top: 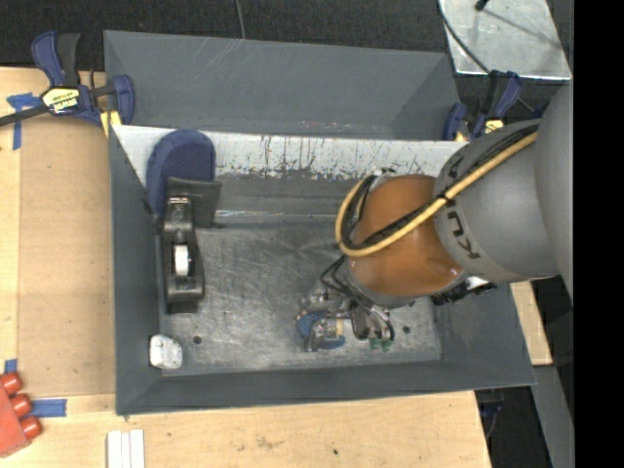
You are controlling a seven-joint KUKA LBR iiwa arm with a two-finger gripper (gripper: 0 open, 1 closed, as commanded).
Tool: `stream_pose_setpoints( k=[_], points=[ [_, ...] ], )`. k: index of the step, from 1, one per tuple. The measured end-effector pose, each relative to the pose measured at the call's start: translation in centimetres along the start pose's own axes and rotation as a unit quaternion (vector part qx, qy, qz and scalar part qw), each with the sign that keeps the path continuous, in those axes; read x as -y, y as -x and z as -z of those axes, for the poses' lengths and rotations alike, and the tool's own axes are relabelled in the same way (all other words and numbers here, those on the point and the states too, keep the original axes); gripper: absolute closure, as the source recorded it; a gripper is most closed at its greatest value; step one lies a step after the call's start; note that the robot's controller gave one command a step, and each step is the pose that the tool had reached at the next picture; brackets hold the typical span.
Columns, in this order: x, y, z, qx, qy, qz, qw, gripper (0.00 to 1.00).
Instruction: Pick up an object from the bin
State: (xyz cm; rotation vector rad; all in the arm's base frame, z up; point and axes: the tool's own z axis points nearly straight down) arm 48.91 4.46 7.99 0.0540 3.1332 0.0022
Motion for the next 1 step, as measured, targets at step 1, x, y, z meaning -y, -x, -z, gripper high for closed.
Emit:
stream_pose_setpoints(
  k=[1],
  points=[
    [-0.40, 1.92, 14.56, 0.0013, 0.000, 0.096, 0.9954, 1.00]
  ],
)
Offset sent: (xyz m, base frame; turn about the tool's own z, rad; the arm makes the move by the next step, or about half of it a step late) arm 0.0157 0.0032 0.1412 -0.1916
